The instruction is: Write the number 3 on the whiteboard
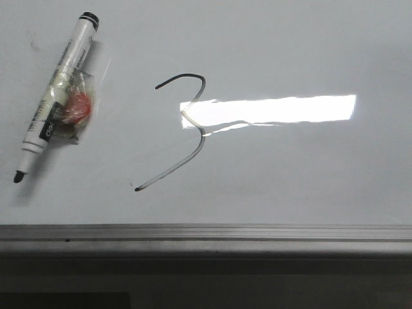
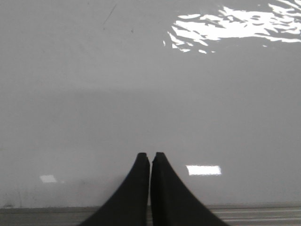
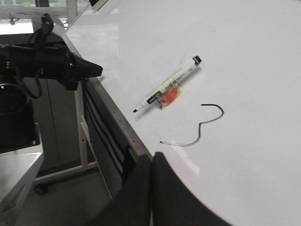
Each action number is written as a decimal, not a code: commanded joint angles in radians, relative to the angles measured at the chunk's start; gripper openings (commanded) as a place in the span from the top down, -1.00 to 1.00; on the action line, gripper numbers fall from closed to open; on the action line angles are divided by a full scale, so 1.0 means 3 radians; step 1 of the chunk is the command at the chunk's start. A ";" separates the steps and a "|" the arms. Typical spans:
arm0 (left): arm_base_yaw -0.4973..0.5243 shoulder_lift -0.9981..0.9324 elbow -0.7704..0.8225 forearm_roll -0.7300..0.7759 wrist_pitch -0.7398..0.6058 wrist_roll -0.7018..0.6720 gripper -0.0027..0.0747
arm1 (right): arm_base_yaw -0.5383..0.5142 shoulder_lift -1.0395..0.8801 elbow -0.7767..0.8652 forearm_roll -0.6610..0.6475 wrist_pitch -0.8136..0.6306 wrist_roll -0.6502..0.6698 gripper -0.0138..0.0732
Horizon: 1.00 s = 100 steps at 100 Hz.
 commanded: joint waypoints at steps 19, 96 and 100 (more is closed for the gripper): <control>0.0011 -0.0073 0.0112 -0.0034 -0.0172 -0.0028 0.98 | -0.1154 0.0353 -0.0087 -0.0032 -0.0365 -0.0026 0.83; 0.0011 -0.0073 0.0112 -0.0034 -0.0179 -0.0028 0.98 | -0.3641 -0.0944 0.1308 0.0191 -0.0239 0.0320 0.83; 0.0011 -0.0073 0.0112 -0.0034 -0.0179 -0.0028 0.98 | -0.3641 -0.0944 0.1391 0.0237 -0.0253 0.0320 0.83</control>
